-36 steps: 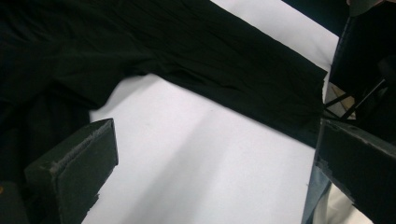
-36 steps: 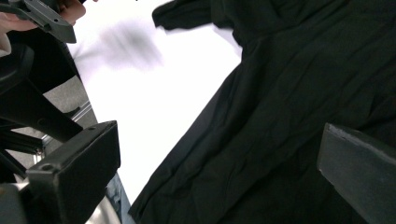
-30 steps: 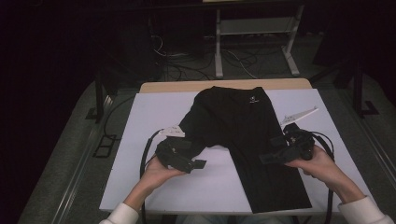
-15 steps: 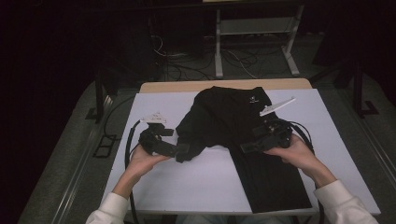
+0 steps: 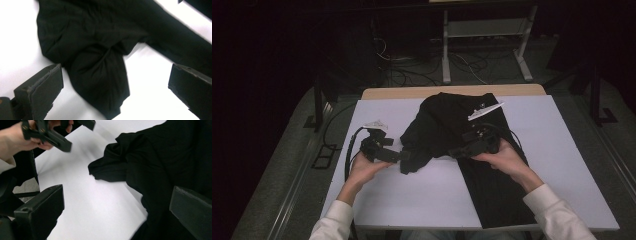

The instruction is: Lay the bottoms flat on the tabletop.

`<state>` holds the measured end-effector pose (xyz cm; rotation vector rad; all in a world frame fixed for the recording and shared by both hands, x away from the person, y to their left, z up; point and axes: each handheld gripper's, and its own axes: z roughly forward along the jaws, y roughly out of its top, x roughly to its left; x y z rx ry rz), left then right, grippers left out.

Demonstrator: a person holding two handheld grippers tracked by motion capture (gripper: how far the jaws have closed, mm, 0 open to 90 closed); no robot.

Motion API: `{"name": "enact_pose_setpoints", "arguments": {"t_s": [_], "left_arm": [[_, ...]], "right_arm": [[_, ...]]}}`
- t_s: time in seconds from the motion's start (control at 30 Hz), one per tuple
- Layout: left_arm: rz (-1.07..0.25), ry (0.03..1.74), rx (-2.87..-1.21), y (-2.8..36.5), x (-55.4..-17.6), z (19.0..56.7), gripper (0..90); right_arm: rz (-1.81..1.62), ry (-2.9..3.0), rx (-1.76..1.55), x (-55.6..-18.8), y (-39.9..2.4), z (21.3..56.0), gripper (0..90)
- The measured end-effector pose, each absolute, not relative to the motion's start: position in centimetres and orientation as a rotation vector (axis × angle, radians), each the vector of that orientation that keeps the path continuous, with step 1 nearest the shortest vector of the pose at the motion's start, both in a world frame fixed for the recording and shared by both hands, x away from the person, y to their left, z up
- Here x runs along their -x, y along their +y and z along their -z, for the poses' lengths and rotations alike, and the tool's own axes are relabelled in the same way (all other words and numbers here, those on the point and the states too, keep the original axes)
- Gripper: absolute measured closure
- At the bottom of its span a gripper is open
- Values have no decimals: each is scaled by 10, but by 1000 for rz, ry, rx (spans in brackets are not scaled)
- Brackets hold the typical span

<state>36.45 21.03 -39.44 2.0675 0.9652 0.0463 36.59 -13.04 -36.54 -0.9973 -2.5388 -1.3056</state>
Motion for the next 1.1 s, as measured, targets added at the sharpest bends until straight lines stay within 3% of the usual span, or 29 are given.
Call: {"name": "enact_pose_setpoints", "arguments": {"t_s": [0.23,0.53,0.57,0.6,0.7,0.73,0.77,0.9,0.97,1.1], "left_arm": [[-16,998,-2091,213,-366,413,41],[-10,1012,-2136,215,-363,434,166],[-12,1006,-2157,214,-362,435,240],[-16,1002,-2180,212,-362,437,240],[-84,1004,-2233,206,-361,438,363],[-96,1011,-2235,205,-361,438,538],[-105,1008,-2242,204,-361,438,538],[-46,1019,-2236,206,-362,440,839],[-6,1029,-2208,209,-362,441,889],[80,1025,-2126,211,-359,440,896]], "right_arm": [[1288,-2534,985,-372,-105,378,0],[1277,-2496,980,-378,-73,397,1],[1274,-2486,984,-379,-68,401,1],[1274,-2486,984,-379,-68,401,1],[1268,-2480,988,-381,-63,405,1],[1261,-2477,993,-382,-61,409,1],[1261,-2477,993,-382,-61,409,1],[1247,-2474,1007,-384,-60,413,17],[1254,-2466,999,-384,-59,414,50],[1256,-2462,989,-382,-56,416,72]]}}
